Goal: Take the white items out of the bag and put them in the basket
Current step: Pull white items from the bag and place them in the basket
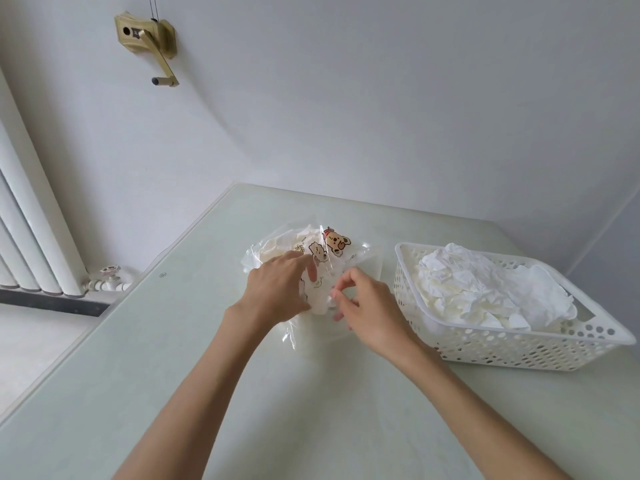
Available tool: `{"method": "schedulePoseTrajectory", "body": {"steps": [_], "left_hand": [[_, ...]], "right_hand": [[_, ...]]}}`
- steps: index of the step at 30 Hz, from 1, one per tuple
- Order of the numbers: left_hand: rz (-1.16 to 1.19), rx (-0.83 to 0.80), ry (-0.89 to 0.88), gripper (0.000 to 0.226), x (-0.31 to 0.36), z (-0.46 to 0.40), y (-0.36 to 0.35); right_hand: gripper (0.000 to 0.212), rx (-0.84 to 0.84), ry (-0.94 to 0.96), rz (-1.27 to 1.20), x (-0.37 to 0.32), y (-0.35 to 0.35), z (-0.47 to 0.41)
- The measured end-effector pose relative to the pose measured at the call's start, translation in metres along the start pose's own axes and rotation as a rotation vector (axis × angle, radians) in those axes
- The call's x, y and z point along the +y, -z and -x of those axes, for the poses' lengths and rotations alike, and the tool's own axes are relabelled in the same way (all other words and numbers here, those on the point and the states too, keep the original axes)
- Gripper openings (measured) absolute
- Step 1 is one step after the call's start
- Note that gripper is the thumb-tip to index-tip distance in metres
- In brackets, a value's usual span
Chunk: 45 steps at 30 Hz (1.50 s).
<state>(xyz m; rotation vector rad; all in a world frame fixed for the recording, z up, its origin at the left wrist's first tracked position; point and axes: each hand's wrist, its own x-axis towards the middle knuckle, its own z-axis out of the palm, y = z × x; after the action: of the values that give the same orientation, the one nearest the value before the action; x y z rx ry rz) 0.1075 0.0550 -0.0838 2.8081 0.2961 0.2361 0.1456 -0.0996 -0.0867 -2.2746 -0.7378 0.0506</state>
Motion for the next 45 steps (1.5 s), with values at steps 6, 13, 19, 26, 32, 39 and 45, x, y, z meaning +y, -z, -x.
{"method": "schedulePoseTrajectory", "body": {"steps": [6,13,19,26,32,39,45], "left_hand": [[0.186,-0.053,-0.013,0.036,-0.009,0.001,0.006],[0.019,-0.035,-0.02,0.06,0.002,0.003,0.002],[0.038,-0.002,0.003,0.057,0.0,0.0,0.003],[0.025,0.005,-0.037,0.055,0.0,0.0,0.0],[0.053,-0.07,-0.05,0.055,-0.002,0.001,-0.001],[0.101,-0.112,-0.057,0.048,-0.003,0.0,-0.003],[0.193,-0.134,-0.169,0.036,-0.004,-0.001,-0.001]], "right_hand": [[0.037,-0.105,-0.039,0.461,-0.007,-0.007,-0.008],[0.015,-0.071,0.141,0.646,-0.022,0.015,-0.009],[0.008,0.048,0.179,0.373,-0.01,0.056,0.004],[0.004,0.116,0.172,0.172,-0.005,0.078,0.006],[0.008,0.286,0.194,0.081,-0.008,0.086,-0.001],[0.008,0.323,0.169,-0.235,-0.017,0.085,-0.01],[0.011,0.357,0.196,-0.351,-0.038,0.097,-0.02]]}}
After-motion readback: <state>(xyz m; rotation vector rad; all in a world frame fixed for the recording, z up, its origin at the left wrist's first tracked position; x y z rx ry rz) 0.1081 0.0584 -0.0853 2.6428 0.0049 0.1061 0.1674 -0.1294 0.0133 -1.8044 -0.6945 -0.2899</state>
